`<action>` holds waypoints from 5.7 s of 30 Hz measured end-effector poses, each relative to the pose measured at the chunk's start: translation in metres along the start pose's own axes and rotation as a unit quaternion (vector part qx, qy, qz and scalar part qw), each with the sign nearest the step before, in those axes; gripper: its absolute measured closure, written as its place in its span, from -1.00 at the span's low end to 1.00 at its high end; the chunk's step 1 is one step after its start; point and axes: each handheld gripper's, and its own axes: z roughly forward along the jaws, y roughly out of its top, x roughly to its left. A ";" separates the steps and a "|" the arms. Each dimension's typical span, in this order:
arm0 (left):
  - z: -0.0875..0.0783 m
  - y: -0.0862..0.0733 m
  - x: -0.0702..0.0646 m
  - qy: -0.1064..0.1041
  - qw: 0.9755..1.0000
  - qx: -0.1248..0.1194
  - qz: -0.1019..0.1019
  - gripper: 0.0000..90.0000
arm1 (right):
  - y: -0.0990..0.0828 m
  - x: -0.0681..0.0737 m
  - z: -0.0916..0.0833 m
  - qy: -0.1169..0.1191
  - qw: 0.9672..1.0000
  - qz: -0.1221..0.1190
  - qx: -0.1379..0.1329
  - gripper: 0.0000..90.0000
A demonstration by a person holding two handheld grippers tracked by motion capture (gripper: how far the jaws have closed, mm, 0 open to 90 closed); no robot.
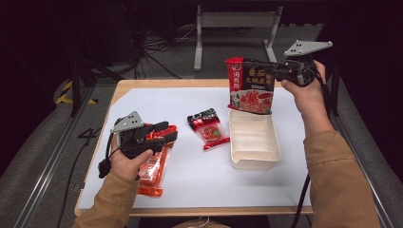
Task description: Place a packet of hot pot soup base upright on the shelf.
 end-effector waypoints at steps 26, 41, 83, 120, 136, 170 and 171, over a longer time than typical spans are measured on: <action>0.001 -0.002 0.003 0.000 1.000 0.003 -0.007 0.01 | -0.025 -0.006 0.021 0.022 1.000 -0.008 0.006 0.74; 0.001 -0.003 0.004 0.001 1.000 0.007 -0.010 0.00 | -0.040 -0.002 0.036 0.035 0.999 -0.015 0.027 0.71; 0.011 -0.009 0.008 -0.005 0.999 0.040 -0.002 -0.21 | -0.093 -0.012 0.034 0.033 0.995 0.075 0.057 0.69; 0.006 -0.009 0.011 0.000 0.998 0.054 0.021 -0.28 | -0.084 0.019 -0.049 0.036 0.991 0.130 0.004 -0.26; -0.009 -0.004 0.022 0.001 0.998 0.056 0.010 -0.36 | -0.112 0.052 -0.071 0.055 0.987 0.146 -0.037 -0.28; -0.049 -0.005 0.086 0.091 0.994 0.055 -0.014 -0.66 | -0.133 0.064 -0.058 0.058 0.988 0.145 -0.003 -0.31; -0.049 -0.005 0.088 0.093 0.994 0.053 -0.019 -0.67 | -0.134 0.064 -0.058 0.058 0.988 0.146 -0.002 -0.31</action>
